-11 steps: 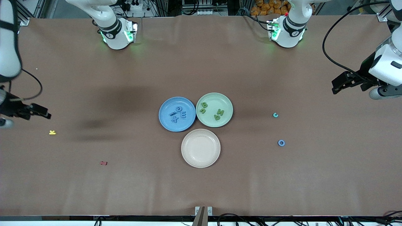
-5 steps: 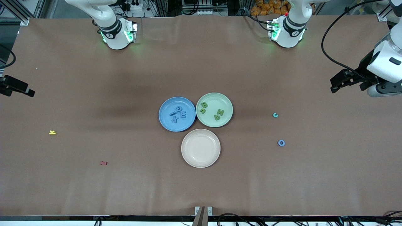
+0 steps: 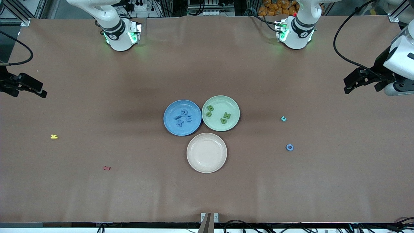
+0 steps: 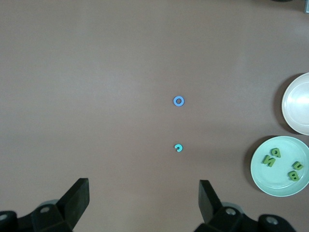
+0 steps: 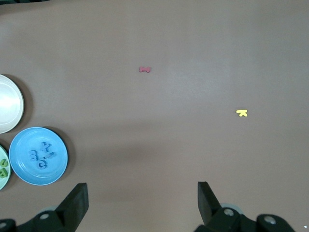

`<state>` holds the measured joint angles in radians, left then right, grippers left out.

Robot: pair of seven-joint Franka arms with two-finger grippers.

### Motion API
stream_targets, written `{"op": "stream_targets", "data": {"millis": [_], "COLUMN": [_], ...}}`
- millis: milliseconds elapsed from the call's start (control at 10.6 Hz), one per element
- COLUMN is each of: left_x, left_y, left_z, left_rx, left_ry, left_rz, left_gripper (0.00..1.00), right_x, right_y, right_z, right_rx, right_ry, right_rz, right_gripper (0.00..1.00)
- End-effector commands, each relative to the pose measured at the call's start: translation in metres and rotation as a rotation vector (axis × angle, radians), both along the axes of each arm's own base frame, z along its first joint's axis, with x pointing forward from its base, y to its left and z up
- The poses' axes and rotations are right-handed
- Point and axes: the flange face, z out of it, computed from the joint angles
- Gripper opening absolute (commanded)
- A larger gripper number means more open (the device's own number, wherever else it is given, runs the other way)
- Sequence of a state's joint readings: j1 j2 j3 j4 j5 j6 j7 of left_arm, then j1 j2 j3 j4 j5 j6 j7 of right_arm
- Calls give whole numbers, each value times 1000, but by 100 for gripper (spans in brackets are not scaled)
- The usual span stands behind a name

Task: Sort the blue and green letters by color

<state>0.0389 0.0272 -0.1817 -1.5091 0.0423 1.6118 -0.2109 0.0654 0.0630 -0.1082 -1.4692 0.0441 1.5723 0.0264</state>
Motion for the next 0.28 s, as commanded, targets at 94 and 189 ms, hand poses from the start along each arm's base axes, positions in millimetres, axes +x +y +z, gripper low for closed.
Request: {"op": "stream_targets", "data": {"millis": [94,189], "left_x": [-6,-7], "left_y": [1,-4], "left_z": [5,5], "left_rx": [-19,-21], "left_ry": [10,12], "left_rz": [-26,-35], "left_gripper": [100,100], "right_x": [4,4], "right_y": [13,11], "right_z": [1,1], "right_rx": [-29,-33], "right_ry": [-3,-3], "right_rz": [4,2], "right_gripper": [100,100]}}
